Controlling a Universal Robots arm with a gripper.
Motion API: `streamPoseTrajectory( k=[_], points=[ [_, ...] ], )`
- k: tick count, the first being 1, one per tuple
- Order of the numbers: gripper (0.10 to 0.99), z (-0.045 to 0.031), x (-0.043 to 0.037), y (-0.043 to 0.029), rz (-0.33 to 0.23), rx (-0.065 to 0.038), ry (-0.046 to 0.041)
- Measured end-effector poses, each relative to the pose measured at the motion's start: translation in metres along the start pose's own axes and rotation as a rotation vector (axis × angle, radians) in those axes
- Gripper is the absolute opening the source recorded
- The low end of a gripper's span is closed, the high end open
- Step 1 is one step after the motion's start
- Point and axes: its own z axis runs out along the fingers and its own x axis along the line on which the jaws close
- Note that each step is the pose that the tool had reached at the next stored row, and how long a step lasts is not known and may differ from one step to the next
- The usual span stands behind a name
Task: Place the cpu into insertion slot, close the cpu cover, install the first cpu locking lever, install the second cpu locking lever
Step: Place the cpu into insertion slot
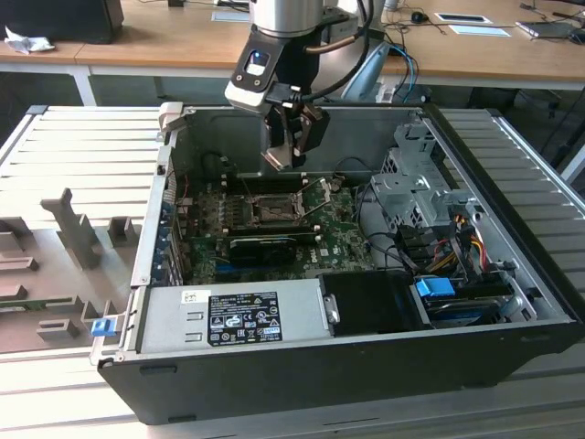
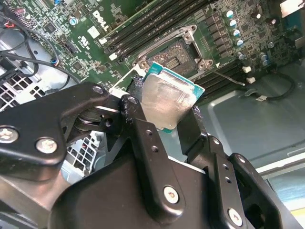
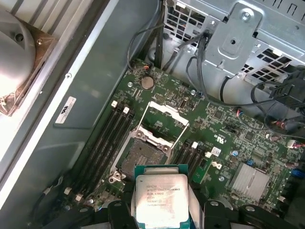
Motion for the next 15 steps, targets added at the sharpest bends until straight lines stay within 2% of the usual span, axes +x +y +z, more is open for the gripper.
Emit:
streamPoseTrajectory(
  k=[5, 15],
  points=[
    [0.533, 0.0051, -0.0001, -0.0005, 0.001, 0.0, -0.0001],
    [0.533, 0.0096, -0.0002, -0.0009, 0.001, 0.0, -0.0002]
  ],
)
